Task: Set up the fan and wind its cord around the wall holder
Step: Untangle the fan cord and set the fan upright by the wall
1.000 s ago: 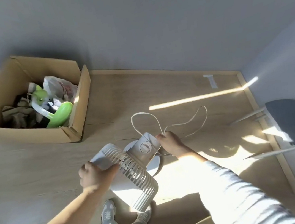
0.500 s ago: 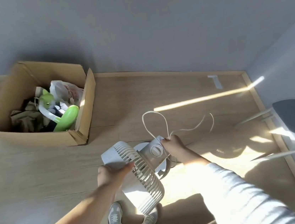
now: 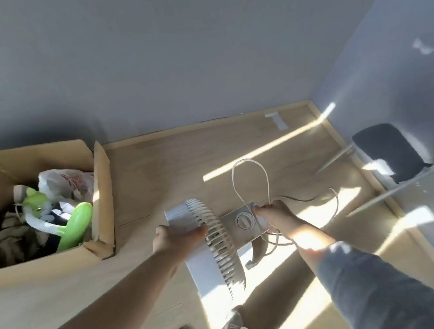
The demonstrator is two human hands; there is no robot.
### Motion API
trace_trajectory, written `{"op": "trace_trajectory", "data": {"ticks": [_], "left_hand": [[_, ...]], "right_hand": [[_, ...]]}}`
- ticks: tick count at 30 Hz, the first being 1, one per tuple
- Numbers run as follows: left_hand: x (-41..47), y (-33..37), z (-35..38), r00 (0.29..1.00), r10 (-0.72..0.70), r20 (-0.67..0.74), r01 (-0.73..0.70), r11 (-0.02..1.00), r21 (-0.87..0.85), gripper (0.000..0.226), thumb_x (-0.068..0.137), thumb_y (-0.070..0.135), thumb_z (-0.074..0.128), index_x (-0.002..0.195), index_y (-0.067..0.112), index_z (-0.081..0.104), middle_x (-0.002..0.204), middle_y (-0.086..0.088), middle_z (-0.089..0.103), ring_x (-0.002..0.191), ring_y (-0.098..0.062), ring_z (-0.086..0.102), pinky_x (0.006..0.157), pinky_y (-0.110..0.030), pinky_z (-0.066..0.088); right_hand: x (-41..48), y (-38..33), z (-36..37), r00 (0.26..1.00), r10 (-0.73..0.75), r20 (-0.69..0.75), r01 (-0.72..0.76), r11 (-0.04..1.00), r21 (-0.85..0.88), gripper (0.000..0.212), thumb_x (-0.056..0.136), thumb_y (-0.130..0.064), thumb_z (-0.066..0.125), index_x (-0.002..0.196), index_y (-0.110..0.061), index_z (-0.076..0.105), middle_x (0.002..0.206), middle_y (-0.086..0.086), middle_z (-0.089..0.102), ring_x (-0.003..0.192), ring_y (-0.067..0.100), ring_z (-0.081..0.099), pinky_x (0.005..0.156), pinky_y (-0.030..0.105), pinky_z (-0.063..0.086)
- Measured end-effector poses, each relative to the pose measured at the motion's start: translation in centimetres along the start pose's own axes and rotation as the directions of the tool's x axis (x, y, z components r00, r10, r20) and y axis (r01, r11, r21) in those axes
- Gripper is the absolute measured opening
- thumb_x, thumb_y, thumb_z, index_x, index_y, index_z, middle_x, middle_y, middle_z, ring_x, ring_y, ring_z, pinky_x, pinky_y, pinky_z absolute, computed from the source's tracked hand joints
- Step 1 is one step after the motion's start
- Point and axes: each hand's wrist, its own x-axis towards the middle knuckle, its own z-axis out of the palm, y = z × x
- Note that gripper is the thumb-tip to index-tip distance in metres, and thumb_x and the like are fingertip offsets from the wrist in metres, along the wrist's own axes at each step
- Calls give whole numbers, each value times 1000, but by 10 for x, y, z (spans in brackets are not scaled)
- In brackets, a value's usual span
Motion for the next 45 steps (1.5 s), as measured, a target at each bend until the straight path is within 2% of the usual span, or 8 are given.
{"op": "trace_trajectory", "data": {"ticks": [3,7,10,17,23,28,39,45], "left_hand": [[6,30,15,999,40,23,-41,999,36,105,36,57,86,119,5,47,109,-12,59,96,-28,60,84,-41,56],[18,73,44,995,79,65,-82,996,33,89,49,45,89,116,3,48,109,-13,60,93,-27,60,63,-31,52],[32,111,69,989,112,99,-117,992,53,88,47,45,89,114,3,52,103,-12,62,87,-24,61,52,-25,47],[54,192,128,979,153,135,-166,982,88,80,46,47,89,104,1,58,95,-12,65,69,-18,57,43,-21,39],[77,251,163,959,207,193,-234,964,125,98,27,62,83,101,3,59,96,-13,65,77,-22,61,48,-23,43],[116,313,197,938,225,265,-265,956,123,97,31,56,87,104,-1,57,94,-14,60,75,-20,57,42,-19,42],[192,452,267,906,249,342,-321,931,173,118,8,69,79,104,2,59,97,-12,65,87,-24,61,62,-30,54],[223,528,329,884,262,388,-345,924,162,68,49,38,90,99,1,63,93,-12,66,78,-16,59,54,-23,46]], "right_hand": [[10,-6,-23,999,40,-33,-41,998,-46,31,90,-33,60,77,-6,53,55,1,43,44,12,41,38,18,29],[31,-14,-57,991,121,-54,-125,990,-61,31,90,-34,57,81,-5,51,54,5,43,41,15,40,37,21,28],[53,-19,-90,986,150,-74,-150,989,0,34,89,-32,60,101,0,54,54,7,41,41,15,38,37,21,28],[113,-38,-164,978,197,-74,-189,977,97,25,87,-23,63,76,-10,45,54,4,33,37,13,30,32,18,24],[154,-62,-211,974,199,-111,-182,972,147,24,86,-25,66,83,-8,49,55,3,37,41,13,33,29,16,24],[199,-82,-249,980,148,-131,-114,965,236,25,86,-21,67,74,-9,48,52,2,35,37,11,30,30,16,23],[310,-143,-329,954,272,-124,-209,903,374,28,78,-17,71,90,-1,51,58,5,38,45,13,31,40,23,26],[376,-159,-392,952,296,-84,-231,869,438,31,76,-21,72,90,-5,49,59,4,37,45,12,30,37,21,24]]}}
